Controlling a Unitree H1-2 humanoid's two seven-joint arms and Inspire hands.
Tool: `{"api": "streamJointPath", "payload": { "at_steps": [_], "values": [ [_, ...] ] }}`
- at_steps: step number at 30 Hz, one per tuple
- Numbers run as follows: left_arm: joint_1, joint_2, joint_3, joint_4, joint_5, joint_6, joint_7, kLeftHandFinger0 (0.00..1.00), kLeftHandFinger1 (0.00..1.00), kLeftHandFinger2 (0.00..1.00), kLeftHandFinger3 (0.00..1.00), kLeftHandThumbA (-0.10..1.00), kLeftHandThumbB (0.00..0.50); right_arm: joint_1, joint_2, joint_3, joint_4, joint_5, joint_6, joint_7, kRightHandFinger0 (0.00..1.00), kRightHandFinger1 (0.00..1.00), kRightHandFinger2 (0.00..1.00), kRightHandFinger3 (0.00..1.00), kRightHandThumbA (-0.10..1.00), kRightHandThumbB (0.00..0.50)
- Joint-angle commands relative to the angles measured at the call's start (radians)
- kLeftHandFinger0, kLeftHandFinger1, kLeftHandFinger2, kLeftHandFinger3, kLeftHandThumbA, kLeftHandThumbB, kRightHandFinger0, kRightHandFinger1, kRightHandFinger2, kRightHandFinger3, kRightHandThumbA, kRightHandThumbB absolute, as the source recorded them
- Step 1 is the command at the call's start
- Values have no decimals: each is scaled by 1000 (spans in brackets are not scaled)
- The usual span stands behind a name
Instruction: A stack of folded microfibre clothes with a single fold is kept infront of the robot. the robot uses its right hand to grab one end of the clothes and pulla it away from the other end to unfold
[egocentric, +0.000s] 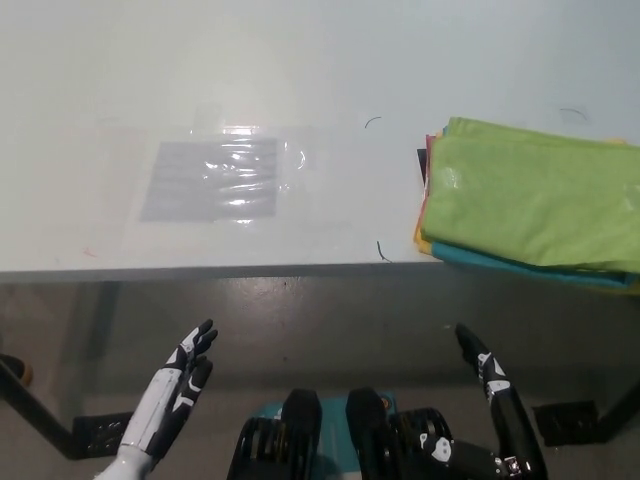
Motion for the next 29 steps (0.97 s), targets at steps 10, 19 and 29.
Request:
{"api": "streamJointPath", "payload": {
  "at_steps": [10,19,29],
  "values": [
    [20,-6,-8,-50,12,-17,2,1000,1000,1000,1000,1000,331,21,-5,-18,-41,-4,-9,44,1000,1000,1000,1000,1000,374],
    [78,-6,-21,-61,19,-23,3,1000,1000,1000,1000,1000,306,74,-8,-6,-61,-10,-3,67,1000,1000,1000,1000,1000,359],
    [112,-5,-32,-66,35,-30,4,1000,1000,1000,1000,1000,313,101,-6,-2,-65,-20,-14,81,1000,1000,1000,1000,1000,351]
  ]
}}
